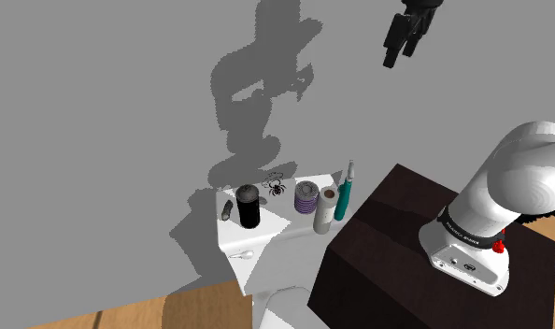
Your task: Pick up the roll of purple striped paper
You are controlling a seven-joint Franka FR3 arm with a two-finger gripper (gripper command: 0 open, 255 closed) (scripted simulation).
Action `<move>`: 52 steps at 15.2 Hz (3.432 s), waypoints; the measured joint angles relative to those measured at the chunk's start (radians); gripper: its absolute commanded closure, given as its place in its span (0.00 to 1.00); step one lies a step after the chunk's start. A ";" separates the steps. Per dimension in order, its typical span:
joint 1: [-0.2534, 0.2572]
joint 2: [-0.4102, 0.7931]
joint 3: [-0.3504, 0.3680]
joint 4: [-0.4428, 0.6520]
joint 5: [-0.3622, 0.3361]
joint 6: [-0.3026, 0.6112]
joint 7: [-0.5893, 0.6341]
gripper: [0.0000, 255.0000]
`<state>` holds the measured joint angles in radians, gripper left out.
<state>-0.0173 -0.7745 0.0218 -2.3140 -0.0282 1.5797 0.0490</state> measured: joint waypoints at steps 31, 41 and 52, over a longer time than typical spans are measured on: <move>0.077 0.712 0.123 -0.424 -0.001 1.096 0.072 0.00; 0.135 1.091 0.063 -0.320 -0.175 1.358 0.200 0.00; 0.179 1.195 0.015 -0.292 -0.208 1.435 0.232 1.00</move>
<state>0.1618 0.4200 0.0366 -2.6058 -0.2366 3.0144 0.2808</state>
